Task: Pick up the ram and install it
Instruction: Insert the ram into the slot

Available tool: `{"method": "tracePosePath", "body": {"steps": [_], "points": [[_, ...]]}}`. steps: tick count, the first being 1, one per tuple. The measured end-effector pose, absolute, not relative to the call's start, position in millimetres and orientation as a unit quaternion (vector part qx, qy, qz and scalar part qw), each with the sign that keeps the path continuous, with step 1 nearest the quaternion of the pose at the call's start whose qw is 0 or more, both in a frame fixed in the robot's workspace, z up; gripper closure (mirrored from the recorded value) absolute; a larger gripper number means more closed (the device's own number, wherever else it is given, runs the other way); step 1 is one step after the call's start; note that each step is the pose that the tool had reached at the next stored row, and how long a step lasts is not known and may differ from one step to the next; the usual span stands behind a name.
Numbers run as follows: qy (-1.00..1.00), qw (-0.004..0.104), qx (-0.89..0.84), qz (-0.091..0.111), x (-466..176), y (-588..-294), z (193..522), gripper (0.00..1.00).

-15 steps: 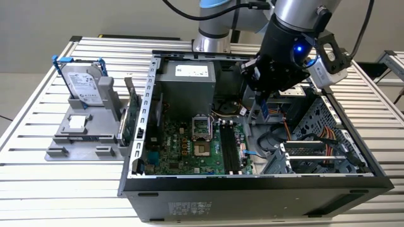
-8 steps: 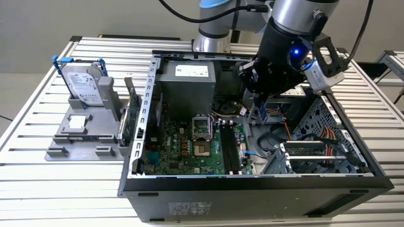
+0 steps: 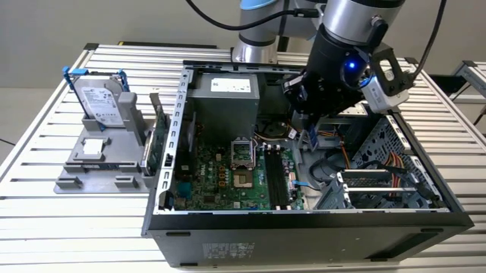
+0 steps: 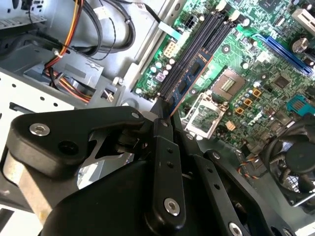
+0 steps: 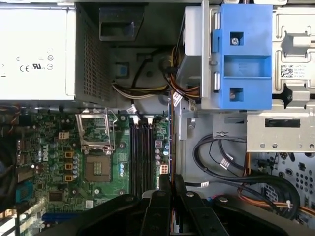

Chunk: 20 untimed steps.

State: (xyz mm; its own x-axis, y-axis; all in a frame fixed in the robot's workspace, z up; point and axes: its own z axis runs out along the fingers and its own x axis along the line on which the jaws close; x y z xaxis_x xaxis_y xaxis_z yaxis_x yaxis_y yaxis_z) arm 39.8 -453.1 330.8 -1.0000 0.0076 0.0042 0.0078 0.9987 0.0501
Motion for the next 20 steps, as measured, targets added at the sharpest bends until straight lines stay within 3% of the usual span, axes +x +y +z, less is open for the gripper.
{"method": "tracePosePath", "body": {"steps": [20], "points": [[-1.000, 0.005, -0.004, -0.025, 34.5, -460.6, 317.9, 1.00]]}}
